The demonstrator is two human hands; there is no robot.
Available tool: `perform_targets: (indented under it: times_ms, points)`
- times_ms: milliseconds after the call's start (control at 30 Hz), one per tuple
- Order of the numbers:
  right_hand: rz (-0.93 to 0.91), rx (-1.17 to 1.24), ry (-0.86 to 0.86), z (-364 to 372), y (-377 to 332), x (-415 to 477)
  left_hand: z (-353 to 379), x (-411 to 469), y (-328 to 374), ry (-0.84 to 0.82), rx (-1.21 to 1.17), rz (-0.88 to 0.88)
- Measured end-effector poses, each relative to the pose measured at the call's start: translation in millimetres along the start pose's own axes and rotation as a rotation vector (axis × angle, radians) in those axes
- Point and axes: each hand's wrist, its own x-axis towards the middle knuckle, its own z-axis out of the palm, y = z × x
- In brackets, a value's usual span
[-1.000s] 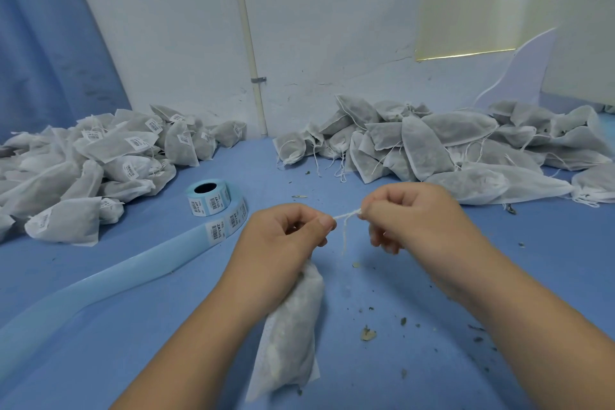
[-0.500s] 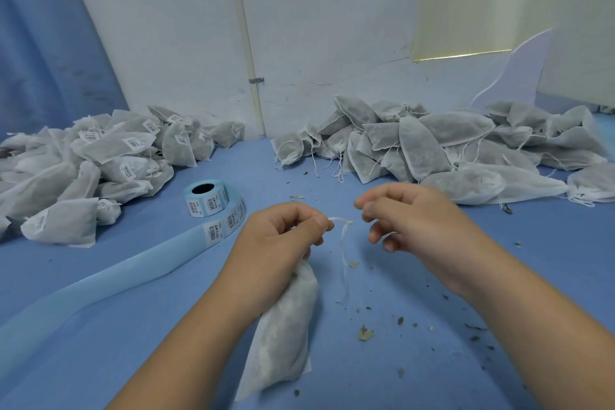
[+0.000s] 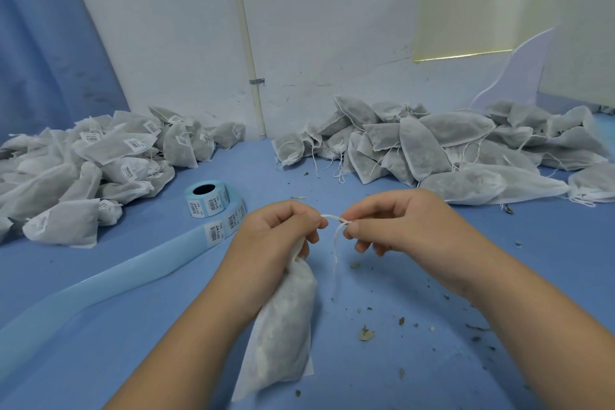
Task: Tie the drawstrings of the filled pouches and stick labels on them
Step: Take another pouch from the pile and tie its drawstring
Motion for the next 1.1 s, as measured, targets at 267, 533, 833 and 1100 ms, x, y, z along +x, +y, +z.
perform_targets:
  times_ms: [267,533,833,1100]
  points:
    - [-0.125,-0.132,0.134,1.0,1.1,0.0,0.1,-0.6,1.1,-0.01,0.021,-0.005]
    - [-0.128,0.012,0.183,2.4,-1.3,0.4,-0.2,-1.3,2.2,-0.038,0.083,0.021]
    - [-0.06,0.296,-0.073,-4.6,-7.3,-1.3,-1.1,-1.7,2.6,-0.125,0.123,0.08]
    - [-0.091,0.453,0.231,-10.4,-3.4,5.7,3.9,-4.4,-5.7,-0.268,0.323,-0.073]
